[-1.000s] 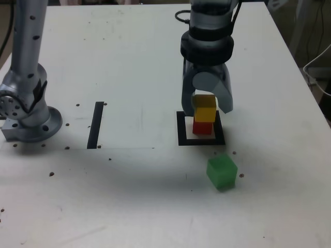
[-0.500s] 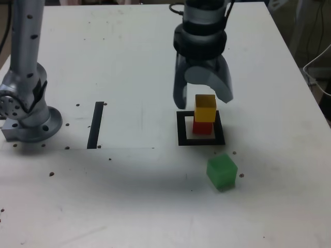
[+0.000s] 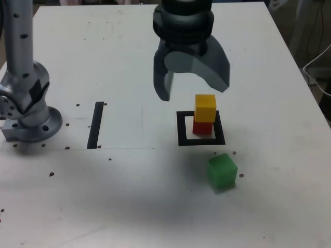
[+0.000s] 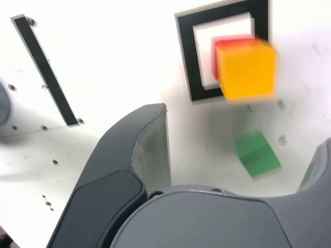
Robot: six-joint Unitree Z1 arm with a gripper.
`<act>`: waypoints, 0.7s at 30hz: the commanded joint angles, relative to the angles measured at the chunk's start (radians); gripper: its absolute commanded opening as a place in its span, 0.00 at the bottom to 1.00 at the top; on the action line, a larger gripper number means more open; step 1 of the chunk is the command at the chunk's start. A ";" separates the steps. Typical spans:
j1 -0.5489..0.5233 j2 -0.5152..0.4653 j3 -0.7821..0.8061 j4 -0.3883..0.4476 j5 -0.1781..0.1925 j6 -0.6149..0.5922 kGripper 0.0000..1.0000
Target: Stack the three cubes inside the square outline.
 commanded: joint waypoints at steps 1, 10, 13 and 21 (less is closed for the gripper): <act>-0.027 0.005 -0.023 0.008 0.006 -0.006 0.99; -0.105 0.042 -0.061 0.018 0.030 -0.007 1.00; -0.112 0.065 -0.074 0.026 0.006 -0.059 1.00; -0.136 0.107 -0.132 0.004 -0.084 -0.349 1.00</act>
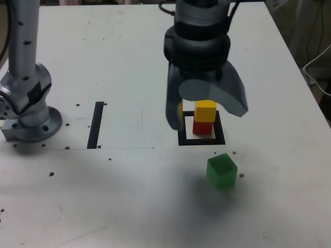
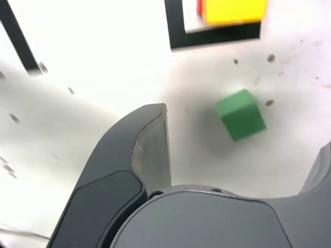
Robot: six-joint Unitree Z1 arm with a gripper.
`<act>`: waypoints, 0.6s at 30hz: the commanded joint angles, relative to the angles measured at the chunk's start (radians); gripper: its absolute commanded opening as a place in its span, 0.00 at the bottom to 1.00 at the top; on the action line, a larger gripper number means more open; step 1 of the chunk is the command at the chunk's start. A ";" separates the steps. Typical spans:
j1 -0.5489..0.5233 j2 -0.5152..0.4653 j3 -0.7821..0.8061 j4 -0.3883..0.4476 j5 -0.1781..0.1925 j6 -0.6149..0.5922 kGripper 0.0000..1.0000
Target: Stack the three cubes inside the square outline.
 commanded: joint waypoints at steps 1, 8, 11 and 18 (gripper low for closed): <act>-0.007 0.016 -0.014 -0.013 -0.022 -0.089 0.99; -0.008 0.092 -0.015 -0.058 -0.087 -0.223 1.00; -0.007 0.123 -0.011 -0.078 -0.080 -0.244 1.00; -0.001 0.176 -0.010 -0.101 -0.076 -0.253 1.00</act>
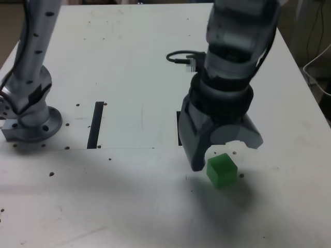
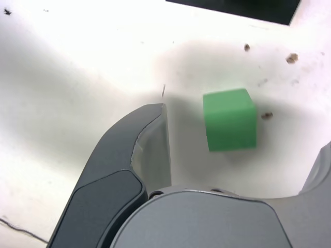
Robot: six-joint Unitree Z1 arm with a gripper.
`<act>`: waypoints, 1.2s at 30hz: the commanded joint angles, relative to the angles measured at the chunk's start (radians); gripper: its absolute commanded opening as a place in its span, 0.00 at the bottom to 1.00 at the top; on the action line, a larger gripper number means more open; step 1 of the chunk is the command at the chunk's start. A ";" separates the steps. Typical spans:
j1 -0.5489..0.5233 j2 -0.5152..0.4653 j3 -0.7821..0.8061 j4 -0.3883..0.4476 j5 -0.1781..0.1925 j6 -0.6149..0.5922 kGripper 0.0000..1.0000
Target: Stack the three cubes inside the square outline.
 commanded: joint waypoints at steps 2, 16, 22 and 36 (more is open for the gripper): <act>0.004 0.028 -0.003 -0.020 -0.009 -0.001 0.99; 0.035 0.068 0.011 -0.032 -0.010 -0.001 0.76; 0.040 0.071 0.017 -0.040 -0.019 -0.002 0.66; 0.040 0.071 0.037 -0.096 -0.047 -0.001 0.59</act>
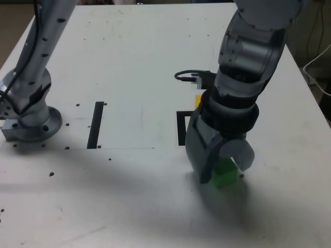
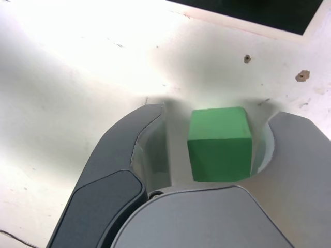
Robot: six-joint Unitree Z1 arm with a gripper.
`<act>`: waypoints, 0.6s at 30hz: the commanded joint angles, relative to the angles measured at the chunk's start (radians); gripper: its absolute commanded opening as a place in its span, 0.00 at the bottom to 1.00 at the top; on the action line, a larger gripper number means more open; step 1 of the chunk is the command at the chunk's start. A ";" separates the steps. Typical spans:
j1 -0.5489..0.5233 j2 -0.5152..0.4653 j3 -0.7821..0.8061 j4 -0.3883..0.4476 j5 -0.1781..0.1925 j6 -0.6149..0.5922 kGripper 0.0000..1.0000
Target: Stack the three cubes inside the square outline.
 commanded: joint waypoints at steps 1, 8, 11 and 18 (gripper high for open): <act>0.001 0.004 0.001 -0.012 -0.002 0.000 0.58; 0.001 0.002 0.011 -0.030 0.001 0.005 0.53; 0.001 0.001 0.017 -0.033 -0.002 0.009 0.51; 0.001 -0.012 0.033 -0.037 -0.005 0.013 0.39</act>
